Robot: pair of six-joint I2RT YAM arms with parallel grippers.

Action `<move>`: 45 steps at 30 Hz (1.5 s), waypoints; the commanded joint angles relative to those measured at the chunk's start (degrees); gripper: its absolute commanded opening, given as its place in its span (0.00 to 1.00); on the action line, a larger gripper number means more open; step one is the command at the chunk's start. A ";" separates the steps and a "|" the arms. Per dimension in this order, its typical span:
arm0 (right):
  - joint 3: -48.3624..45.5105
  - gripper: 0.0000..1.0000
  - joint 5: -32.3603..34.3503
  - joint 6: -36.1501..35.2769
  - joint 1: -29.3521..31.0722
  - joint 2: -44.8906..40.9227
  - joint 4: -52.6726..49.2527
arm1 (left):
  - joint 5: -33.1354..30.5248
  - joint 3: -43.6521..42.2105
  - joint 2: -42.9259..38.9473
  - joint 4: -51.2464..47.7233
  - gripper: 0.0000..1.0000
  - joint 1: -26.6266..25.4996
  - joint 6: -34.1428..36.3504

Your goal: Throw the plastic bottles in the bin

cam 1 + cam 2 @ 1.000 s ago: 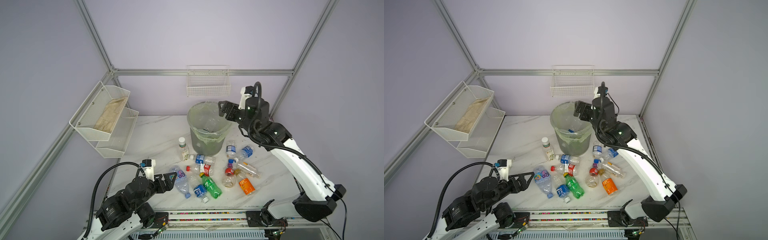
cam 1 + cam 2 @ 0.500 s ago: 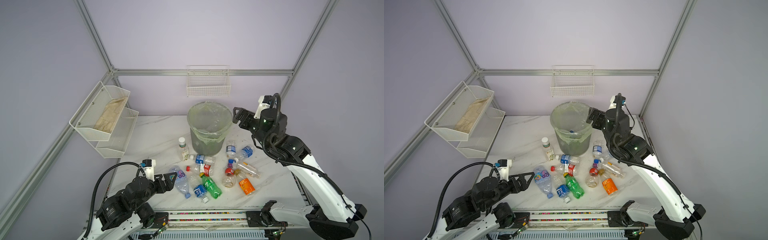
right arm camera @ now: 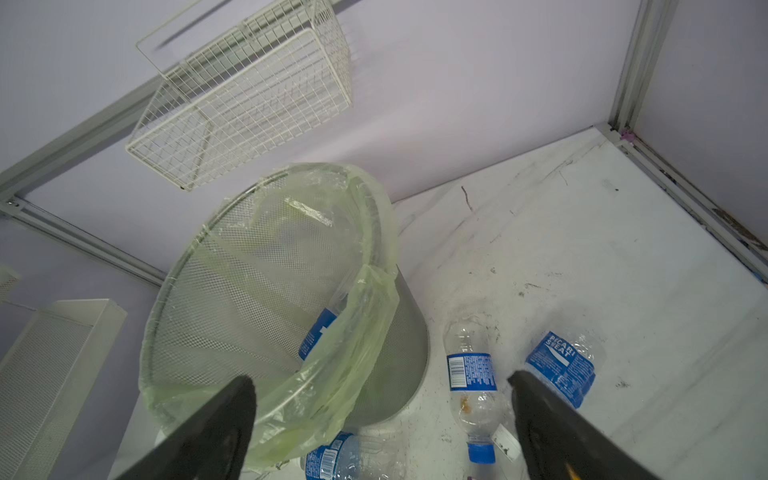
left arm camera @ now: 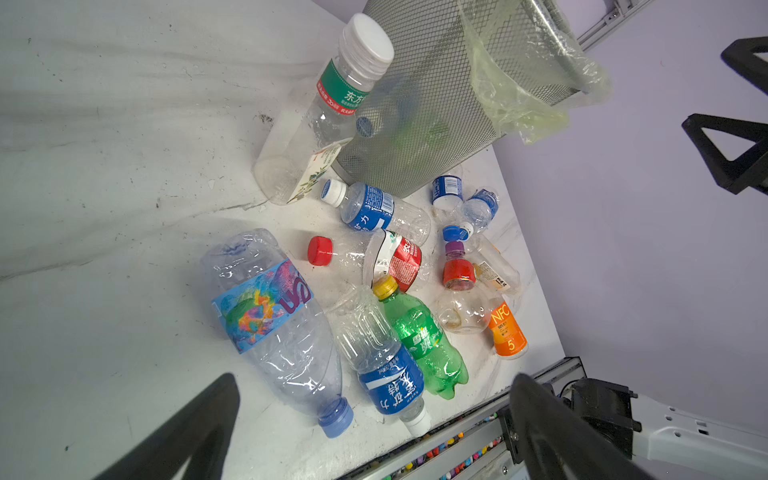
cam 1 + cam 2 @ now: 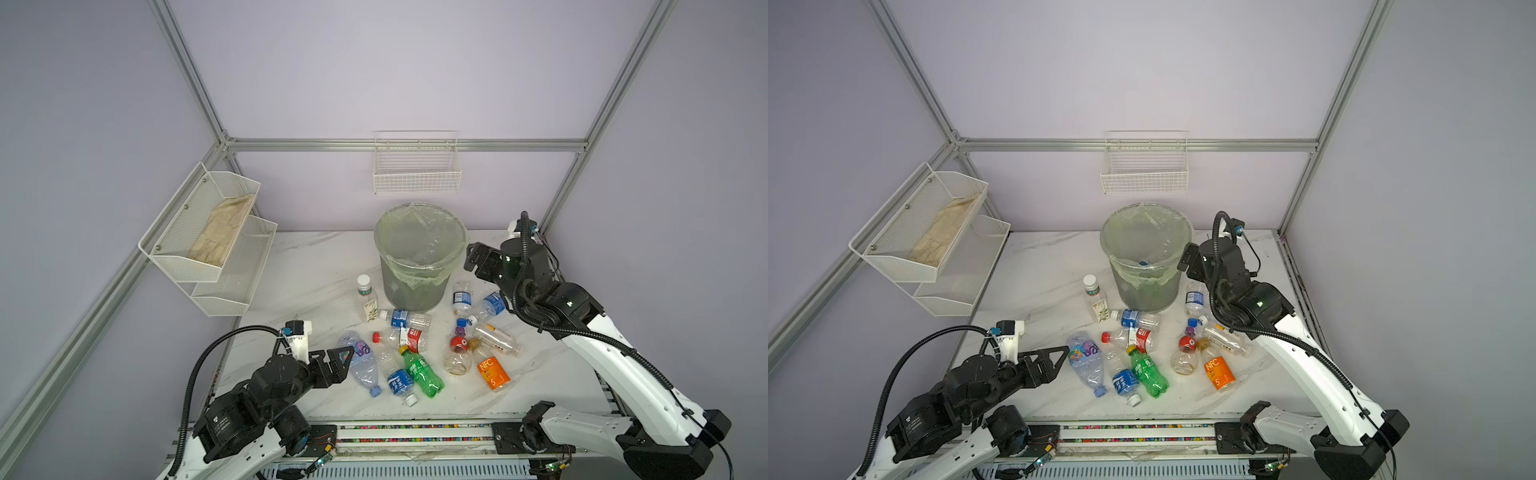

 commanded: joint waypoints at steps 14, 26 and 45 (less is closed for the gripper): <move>-14.93 0.97 -8.52 8.12 -4.28 -4.64 -2.88 | 0.86 -2.90 -1.66 0.82 1.00 -0.20 -0.41; -18.90 0.97 -20.34 20.11 -13.31 -0.12 -4.37 | 0.94 -2.97 -2.22 0.47 1.00 -0.17 -0.81; -28.98 0.97 -38.12 34.43 -31.53 -1.44 -8.70 | 0.51 -3.31 -2.90 -0.16 1.00 -0.20 -0.54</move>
